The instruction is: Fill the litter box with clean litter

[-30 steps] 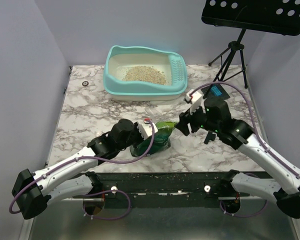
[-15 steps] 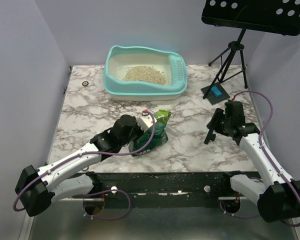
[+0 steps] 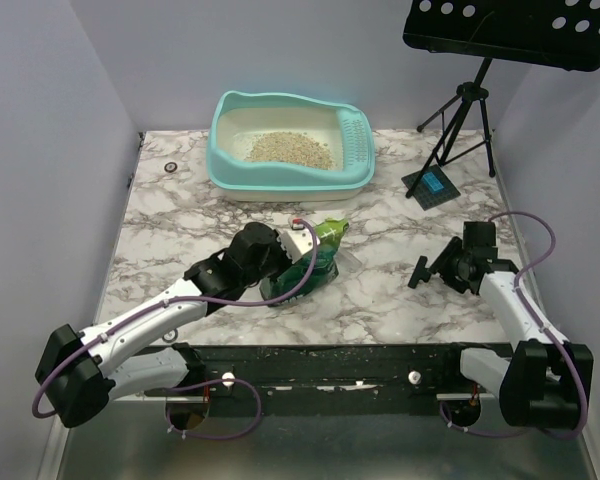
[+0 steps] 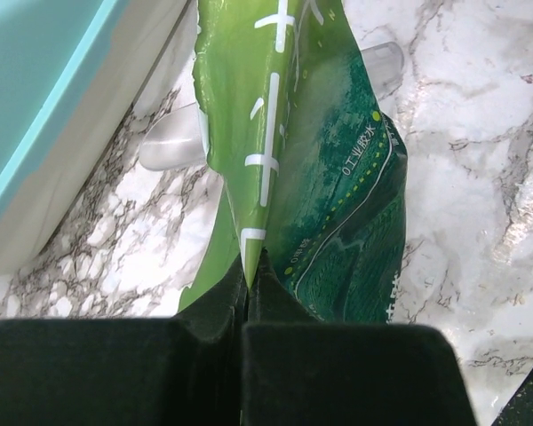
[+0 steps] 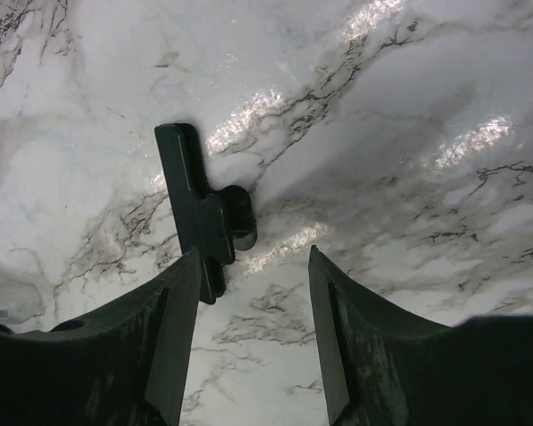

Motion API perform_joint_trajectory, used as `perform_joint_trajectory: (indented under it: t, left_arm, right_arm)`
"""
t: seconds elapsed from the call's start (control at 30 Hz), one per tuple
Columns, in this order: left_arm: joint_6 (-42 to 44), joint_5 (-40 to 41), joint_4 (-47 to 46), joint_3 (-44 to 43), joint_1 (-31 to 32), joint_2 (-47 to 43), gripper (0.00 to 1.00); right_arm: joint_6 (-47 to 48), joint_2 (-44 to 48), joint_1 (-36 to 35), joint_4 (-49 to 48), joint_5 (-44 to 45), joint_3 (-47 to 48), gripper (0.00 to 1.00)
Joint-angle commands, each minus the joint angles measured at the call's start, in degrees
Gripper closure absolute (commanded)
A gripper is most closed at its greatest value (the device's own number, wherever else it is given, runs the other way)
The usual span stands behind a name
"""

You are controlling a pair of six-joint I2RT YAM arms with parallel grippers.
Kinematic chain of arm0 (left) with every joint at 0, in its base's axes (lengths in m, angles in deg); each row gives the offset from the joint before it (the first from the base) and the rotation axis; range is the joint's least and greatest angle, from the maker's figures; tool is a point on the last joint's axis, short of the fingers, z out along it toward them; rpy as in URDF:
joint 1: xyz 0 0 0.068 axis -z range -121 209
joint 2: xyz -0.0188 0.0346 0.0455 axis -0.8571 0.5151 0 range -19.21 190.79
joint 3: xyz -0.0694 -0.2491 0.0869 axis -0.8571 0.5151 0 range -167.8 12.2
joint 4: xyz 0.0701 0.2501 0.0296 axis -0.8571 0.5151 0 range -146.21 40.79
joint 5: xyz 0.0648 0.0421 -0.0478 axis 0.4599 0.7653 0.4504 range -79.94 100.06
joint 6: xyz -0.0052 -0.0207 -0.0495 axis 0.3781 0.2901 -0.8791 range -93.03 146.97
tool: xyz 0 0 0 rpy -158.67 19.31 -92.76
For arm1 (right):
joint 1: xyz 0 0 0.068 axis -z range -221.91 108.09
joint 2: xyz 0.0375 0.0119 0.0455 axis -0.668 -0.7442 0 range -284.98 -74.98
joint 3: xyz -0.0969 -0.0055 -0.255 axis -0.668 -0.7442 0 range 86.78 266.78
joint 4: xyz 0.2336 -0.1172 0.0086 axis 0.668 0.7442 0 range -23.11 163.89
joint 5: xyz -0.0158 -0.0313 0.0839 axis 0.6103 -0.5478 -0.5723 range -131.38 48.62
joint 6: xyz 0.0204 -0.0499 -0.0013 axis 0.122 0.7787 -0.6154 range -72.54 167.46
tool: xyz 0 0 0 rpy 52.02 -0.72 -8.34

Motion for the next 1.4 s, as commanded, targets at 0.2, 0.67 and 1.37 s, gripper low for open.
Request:
perform_joint_trajectory:
  t: [0.2,0.67,1.37]
  left_arm:
    - [0.56,-10.38,-10.69,2.97,0.11,-1.58,1.00]
    - [0.73,-5.80,-9.11,2.70,0.02,-1.57,0.99]
    - [0.38,-2.37,-9.55,2.88,0.02,-4.74,0.76]
  right_arm:
    - [-1.29,-5.65,0.67,-9.59,-6.63,-0.54,0.44]
    - [-0.67,-9.43,0.58,-11.09,-7.43,-0.54,0.66]
    - [0.11,-7.60,0.67,-15.66,-10.68,-3.27,1.00]
